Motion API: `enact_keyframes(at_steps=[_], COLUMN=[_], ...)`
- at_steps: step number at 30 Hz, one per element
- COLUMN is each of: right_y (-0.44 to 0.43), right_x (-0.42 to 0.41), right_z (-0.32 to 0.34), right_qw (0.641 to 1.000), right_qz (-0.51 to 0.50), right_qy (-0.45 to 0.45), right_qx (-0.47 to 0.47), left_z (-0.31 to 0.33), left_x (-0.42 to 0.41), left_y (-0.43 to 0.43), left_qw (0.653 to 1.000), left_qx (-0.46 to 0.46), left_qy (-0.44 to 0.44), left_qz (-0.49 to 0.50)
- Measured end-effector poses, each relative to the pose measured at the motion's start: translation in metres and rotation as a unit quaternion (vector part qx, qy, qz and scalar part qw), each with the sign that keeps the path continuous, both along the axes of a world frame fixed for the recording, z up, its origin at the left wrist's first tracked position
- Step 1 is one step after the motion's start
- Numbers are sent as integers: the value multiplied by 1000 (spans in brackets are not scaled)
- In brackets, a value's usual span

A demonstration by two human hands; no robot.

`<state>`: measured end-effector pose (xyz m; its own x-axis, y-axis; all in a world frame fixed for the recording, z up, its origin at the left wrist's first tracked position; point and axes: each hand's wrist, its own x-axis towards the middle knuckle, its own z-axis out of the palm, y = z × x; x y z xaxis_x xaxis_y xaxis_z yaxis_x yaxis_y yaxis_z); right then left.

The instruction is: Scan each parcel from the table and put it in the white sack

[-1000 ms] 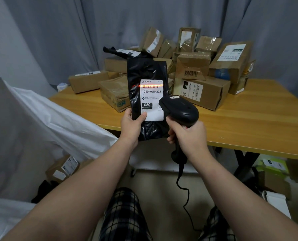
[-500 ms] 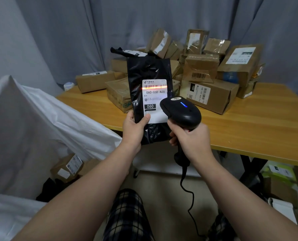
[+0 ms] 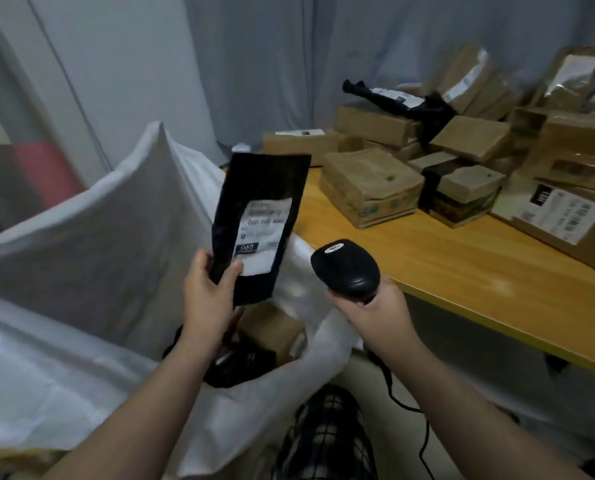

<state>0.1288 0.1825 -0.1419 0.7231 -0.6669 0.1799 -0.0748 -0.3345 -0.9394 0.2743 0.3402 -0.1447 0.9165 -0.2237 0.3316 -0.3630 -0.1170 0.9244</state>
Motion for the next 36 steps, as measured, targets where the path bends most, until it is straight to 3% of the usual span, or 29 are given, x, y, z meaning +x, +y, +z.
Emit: enact_keyframes(at_steps=[2, 4, 6, 10, 15, 18, 23, 29, 33, 36], right_y=[8, 13, 15, 11, 0, -6, -17, -44, -77, -95], right_x=[21, 43, 63, 90, 107, 106, 89, 34, 0, -21], right_z=[-3, -8, -15, -28, -44, -47, -38, -5, 17, 26], right_qw=[1000, 999, 999, 996, 995, 996, 997, 997, 986, 976], right_qz=[20, 34, 31, 26, 15, 27, 0, -83, -158, -190], right_qy=[12, 23, 43, 82, 94, 82, 76, 3, -51, -76], right_qx=[16, 18, 0, -23, -18, -4, -14, -6, 32, 68], left_z=[-20, -39, -50, -73, -116, -112, -63, -6, 28, 42], left_x=[39, 73, 99, 134, 146, 143, 109, 50, 20, 18], left_y=[15, 25, 27, 4, -23, -40, -64, -95, -143, -190], left_qw=[985, 931, 866, 768, 678, 693, 770, 858, 869, 858], left_qx=[167, 351, 480, 613, 721, 697, 588, 408, 377, 402], left_qy=[-25, -69, -115, -177, -142, -180, -245, -307, -296, -281], left_qz=[45, 75, 80, 53, -29, -37, -20, -55, -121, -151])
